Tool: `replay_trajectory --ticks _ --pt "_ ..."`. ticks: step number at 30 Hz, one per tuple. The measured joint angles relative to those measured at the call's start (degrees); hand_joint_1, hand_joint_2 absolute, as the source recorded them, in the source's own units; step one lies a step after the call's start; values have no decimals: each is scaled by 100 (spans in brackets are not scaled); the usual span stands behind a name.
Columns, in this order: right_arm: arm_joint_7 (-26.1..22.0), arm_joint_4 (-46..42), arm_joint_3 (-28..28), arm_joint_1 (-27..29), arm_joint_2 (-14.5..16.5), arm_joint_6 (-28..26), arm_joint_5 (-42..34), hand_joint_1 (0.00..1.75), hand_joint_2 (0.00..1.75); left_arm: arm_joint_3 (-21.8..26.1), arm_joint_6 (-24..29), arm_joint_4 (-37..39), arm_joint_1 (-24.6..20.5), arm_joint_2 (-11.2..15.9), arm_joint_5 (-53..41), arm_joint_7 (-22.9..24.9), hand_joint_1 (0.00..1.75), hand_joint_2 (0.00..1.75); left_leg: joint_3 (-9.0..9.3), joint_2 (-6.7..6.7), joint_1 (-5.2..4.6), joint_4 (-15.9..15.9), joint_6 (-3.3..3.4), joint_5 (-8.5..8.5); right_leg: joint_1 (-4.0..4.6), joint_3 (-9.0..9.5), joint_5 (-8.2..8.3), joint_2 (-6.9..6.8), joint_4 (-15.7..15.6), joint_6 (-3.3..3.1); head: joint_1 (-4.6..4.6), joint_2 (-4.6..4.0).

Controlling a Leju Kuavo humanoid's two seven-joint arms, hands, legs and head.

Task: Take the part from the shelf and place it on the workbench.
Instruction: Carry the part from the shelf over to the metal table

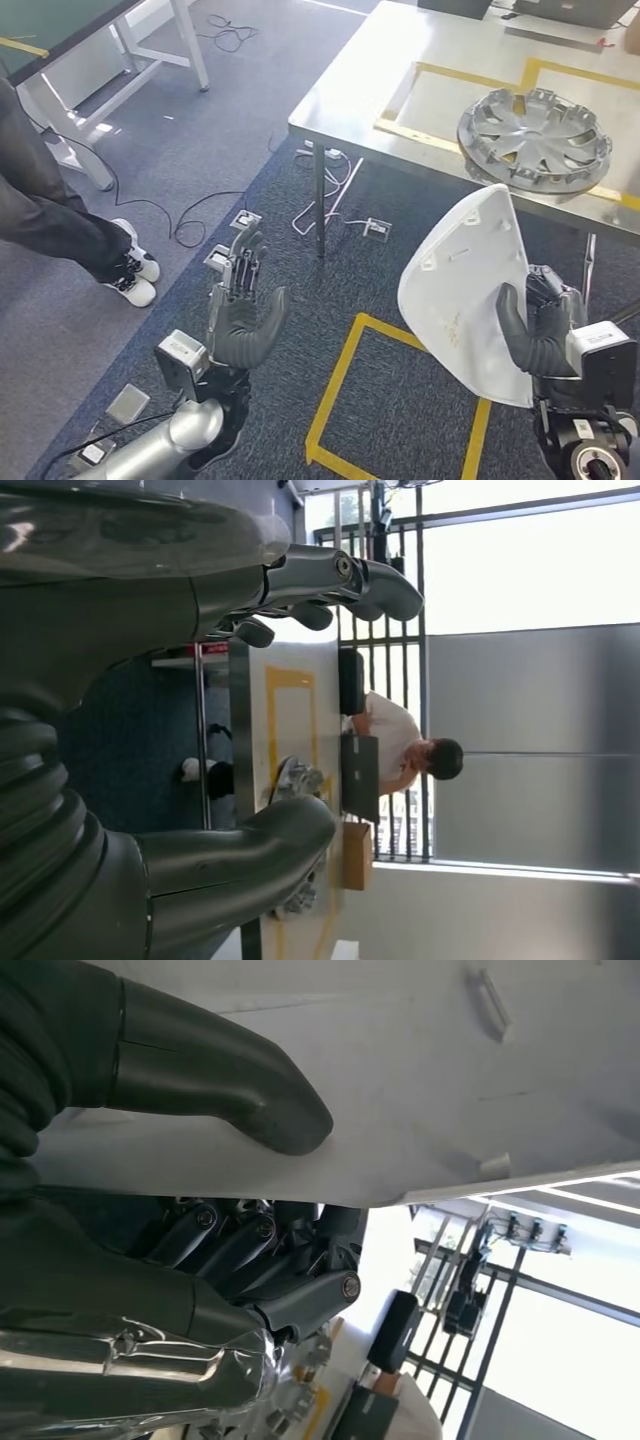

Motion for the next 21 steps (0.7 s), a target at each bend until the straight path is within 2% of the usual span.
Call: replay_trajectory --ticks 1,2,3,4,6,7,8,11,12,13,15,16,17,18,19,20,21 --pt "2 9 -2 5 0 -2 -1 175 175 0 0 0 3 -2 1 0 0 175 67 -8 -8 0 4 -59 2 -194 -180 0 185 3 1 0" --pt "7 16 -4 7 0 -4 -8 175 175 0 0 0 4 -2 3 0 0 175 150 -17 -18 -1 7 -121 5 -301 -272 -1 178 -5 2 0" --pt "12 21 -4 3 0 -8 -22 175 175 0 0 0 5 -3 4 -1 0 175 245 -23 -30 -1 9 -188 11 -321 -204 -1 -14 -26 4 0" --pt "24 23 -6 -4 -1 -15 -44 175 175 0 0 0 5 -6 5 -3 0 175 345 -27 -45 -4 9 -258 21 -280 43 -2 -346 -65 5 0" --pt "48 30 -13 -30 -8 -35 -105 175 175 0 -1 3 3 -11 13 -9 0 175 503 -40 -77 7 -7 -392 70 -188 787 6 -1106 -162 10 0" --pt "64 37 -21 -50 -13 -45 -131 175 175 0 -2 5 2 -14 19 -12 0 175 545 -49 -89 9 -30 -458 96 -145 1058 18 -1351 -199 6 0" --pt "78 45 -30 -76 -16 -50 -152 175 175 -1 -3 7 1 -17 22 -14 0 175 574 -57 -96 40 -58 -496 113 -119 1193 31 -1490 -229 1 0" --pt "122 72 -54 -233 -17 -45 -193 175 175 -2 -3 7 -13 -21 12 -20 0 175 605 -56 -93 193 -151 -553 95 57 1201 43 -1581 -304 -16 0" --pt "146 85 -56 -310 -17 -41 -195 175 175 -2 -3 5 -21 -20 4 -21 0 175 508 -51 -86 387 -185 -597 85 112 1195 42 -1592 -327 -25 0" --pt "180 104 -57 -387 -17 -39 -187 175 175 -2 -8 5 -26 -20 -2 -20 0 175 317 -44 -71 707 -221 -688 73 149 1176 44 -1600 -342 -33 0" --pt "264 188 -58 -554 -17 -45 -158 175 175 -3 -34 5 -31 -22 -3 -20 0 175 -225 -35 -38 1464 -292 -975 68 193 1107 46 -1600 -361 -49 0" --pt "298 252 -57 -642 -17 -46 -149 175 175 -4 -55 7 -34 -24 2 -20 0 175 -458 -33 -19 1701 -314 -1097 66 224 1066 51 -1600 -360 -55 0" --pt "320 323 -57 -730 -17 -45 -145 175 175 -4 -75 10 -43 -26 10 -20 0 175 -602 -30 -4 1755 -324 -1127 65 268 1021 57 -1599 -354 -62 0" --pt "331 400 -56 -816 -18 -40 -145 175 175 -4 -102 15 -59 -32 20 -20 0 175 -642 -29 5 1600 -323 -1017 63 329 971 63 -1599 -344 -75 0" --pt "336 474 -57 -895 -17 -36 -143 175 175 -4 -128 21 -81 -38 31 -23 0 175 -588 -26 11 1264 -312 -765 61 402 914 66 -1599 -329 -87 0" --pt "336 550 -59 -972 -18 -35 -138 175 175 -4 -162 32 -107 -48 45 -33 0 175 -490 -22 12 832 -293 -412 62 455 857 64 -1601 -310 -94 0" --pt "336 631 -60 -1047 -17 -33 -133 175 175 -4 -204 46 -137 -60 65 -46 0 175 -402 -15 1 453 -265 -136 68 514 800 68 -1597 -285 -97 0"
